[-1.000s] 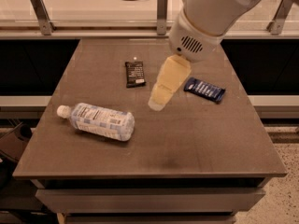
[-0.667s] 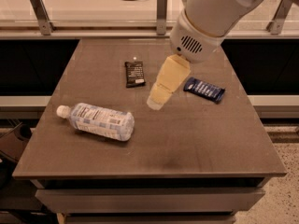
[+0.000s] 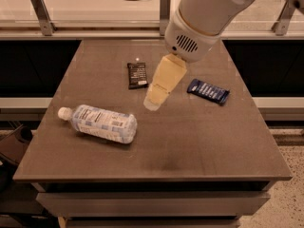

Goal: Place blue plastic bottle upright

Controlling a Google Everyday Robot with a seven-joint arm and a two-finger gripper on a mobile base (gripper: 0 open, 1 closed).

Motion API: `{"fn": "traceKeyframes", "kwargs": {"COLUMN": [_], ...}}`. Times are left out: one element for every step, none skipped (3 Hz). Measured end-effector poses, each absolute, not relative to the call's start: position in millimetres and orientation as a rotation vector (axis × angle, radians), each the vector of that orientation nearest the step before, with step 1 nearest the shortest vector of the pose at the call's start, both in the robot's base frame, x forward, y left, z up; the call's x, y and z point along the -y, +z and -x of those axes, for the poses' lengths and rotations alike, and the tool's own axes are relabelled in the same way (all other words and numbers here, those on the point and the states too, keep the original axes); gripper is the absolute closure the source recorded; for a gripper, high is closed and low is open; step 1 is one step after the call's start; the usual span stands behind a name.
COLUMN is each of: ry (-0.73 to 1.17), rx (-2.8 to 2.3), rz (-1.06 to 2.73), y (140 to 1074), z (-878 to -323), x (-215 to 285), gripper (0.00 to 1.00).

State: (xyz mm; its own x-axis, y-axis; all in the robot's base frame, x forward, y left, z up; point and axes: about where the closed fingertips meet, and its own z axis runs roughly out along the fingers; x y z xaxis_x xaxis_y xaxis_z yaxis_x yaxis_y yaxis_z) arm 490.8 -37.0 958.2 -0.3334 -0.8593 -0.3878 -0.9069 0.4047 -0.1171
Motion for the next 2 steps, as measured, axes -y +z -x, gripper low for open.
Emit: {"fn": "traceKeyframes", "kwargs": {"ry": [0.156,0.145], "rx": [-2.225,-2.2], "rz": [1.612,1.669], "y": [951,941], "z": [-492,-489], "x": [9,-15], "gripper": [0.0,0.0]}}
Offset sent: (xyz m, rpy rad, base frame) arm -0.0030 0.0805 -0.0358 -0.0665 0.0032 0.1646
